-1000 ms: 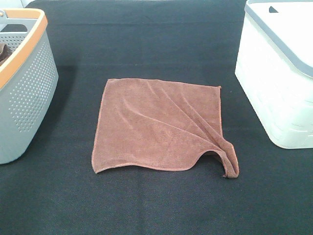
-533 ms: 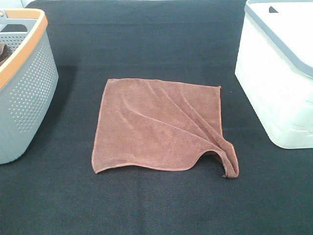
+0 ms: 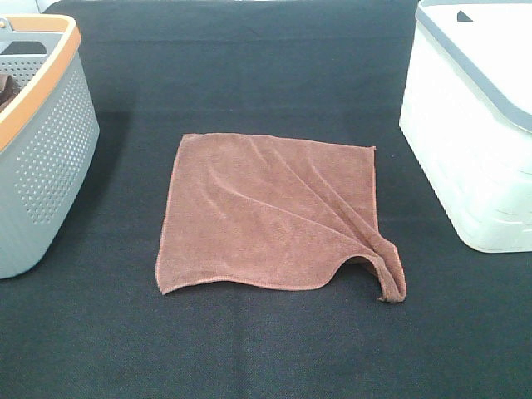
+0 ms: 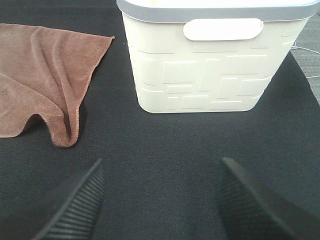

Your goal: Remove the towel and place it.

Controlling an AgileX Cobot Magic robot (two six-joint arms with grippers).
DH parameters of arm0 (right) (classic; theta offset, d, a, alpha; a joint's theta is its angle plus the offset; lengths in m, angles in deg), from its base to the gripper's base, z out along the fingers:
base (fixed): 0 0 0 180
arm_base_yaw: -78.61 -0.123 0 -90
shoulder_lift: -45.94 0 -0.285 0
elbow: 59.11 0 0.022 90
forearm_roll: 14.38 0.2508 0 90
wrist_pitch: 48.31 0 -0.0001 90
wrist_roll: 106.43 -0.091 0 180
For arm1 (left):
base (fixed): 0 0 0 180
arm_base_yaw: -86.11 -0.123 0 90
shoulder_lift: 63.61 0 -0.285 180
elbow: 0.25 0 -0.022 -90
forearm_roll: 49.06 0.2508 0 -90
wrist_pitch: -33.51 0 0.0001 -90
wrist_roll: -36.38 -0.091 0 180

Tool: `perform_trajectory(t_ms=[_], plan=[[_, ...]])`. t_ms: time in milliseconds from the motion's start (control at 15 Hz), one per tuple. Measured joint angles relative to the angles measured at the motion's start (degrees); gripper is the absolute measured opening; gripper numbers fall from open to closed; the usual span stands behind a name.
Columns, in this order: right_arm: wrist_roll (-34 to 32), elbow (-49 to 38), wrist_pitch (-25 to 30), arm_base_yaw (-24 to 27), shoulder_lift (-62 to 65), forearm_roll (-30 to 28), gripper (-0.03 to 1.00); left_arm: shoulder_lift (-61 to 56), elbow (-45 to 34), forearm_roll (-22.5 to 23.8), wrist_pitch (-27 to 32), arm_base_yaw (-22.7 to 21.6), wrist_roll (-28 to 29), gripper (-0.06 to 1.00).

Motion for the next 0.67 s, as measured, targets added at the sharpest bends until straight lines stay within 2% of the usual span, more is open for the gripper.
perform_trajectory(t_ms=[667], plan=[[0.00, 0.00, 0.00, 0.00, 0.00, 0.00, 0.62, 0.00, 0.00, 0.00, 0.00, 0.00, 0.00, 0.41]])
